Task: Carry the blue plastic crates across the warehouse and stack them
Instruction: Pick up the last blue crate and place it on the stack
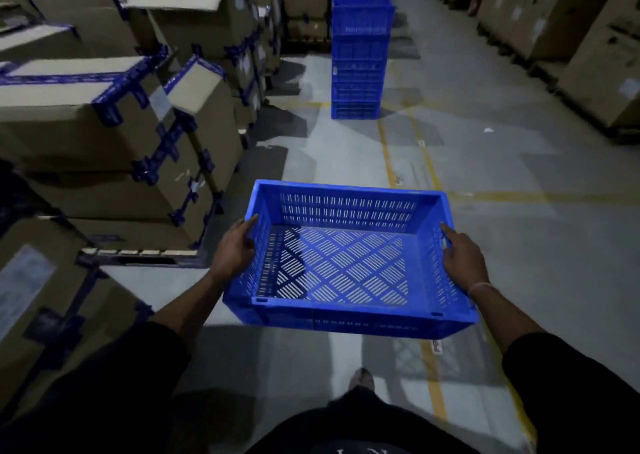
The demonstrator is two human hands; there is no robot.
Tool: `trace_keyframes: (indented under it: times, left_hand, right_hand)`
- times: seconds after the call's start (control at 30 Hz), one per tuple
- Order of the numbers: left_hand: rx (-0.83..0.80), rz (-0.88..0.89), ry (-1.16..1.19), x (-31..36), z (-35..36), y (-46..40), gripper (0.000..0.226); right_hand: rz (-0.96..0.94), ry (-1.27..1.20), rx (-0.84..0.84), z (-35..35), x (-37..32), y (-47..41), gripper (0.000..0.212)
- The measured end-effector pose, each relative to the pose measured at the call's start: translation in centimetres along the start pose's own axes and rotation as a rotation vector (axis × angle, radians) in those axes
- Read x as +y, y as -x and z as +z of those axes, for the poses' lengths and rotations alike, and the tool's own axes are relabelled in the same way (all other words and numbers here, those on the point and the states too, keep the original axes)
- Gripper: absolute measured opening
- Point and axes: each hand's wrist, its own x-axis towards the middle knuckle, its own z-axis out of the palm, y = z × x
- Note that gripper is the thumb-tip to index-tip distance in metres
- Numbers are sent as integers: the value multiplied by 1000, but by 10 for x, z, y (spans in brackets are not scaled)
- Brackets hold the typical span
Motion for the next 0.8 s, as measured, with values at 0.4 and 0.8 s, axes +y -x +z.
trace_keyframes:
  times: [0.4, 0.8]
  left_hand:
    - [37, -31, 49, 33, 27, -256, 63]
    - [21, -35, 73, 18, 93, -564, 61]
  right_hand:
    - [-2, -77, -22, -23, -17, -282, 54]
    - [7, 2, -9, 17, -25, -588, 56]
